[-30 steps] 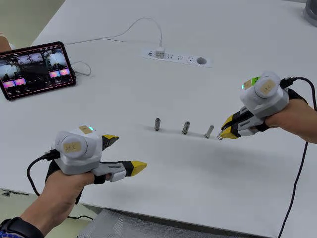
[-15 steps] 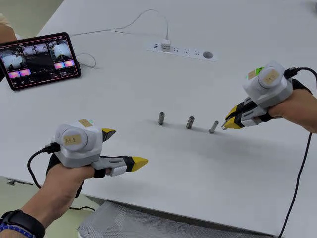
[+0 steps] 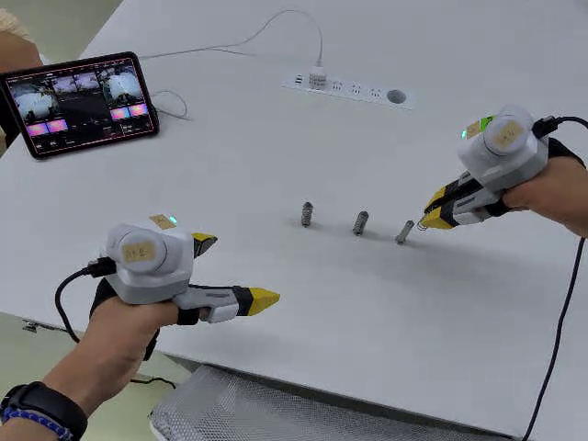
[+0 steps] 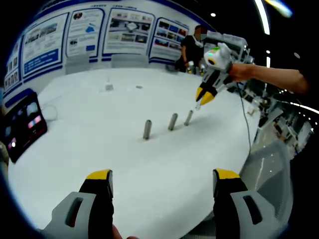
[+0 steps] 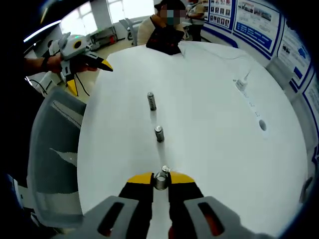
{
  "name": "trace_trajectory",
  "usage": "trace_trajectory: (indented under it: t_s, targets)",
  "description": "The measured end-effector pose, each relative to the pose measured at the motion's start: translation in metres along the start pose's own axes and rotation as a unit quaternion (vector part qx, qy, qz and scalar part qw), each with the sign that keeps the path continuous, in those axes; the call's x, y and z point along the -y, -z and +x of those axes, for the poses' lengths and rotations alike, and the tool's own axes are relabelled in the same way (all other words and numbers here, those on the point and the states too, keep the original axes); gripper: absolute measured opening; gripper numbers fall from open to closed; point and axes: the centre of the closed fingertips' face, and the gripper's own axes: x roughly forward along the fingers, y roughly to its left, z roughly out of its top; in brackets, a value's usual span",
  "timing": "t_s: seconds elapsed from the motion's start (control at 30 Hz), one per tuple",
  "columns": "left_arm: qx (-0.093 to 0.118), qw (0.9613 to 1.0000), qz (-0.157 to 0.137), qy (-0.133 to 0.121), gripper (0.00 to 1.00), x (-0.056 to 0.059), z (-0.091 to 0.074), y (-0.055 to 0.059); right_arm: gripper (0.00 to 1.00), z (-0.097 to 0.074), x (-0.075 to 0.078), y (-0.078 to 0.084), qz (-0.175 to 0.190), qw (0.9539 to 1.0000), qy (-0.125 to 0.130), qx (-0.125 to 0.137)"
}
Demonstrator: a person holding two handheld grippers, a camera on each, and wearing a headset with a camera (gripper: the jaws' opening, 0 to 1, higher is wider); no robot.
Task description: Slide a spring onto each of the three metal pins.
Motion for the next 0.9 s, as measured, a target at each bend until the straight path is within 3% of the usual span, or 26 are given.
trace_trajectory:
  t_s: [0.37, 0.9]
  targets:
    - [-0.002, 1.0000, -0.006, -0.002, 0.83, -0.001, -0.002, 0.003, 0.12, 0.008, 0.007, -0.004, -0.005, 1.0000, 0.001, 0.002]
    - [0.000, 1.0000, -0.006, -0.001, 0.82, 0.003, -0.003, -0.003, 0.12, 0.020, 0.006, -0.003, -0.010, 0.9999, -0.008, -0.008]
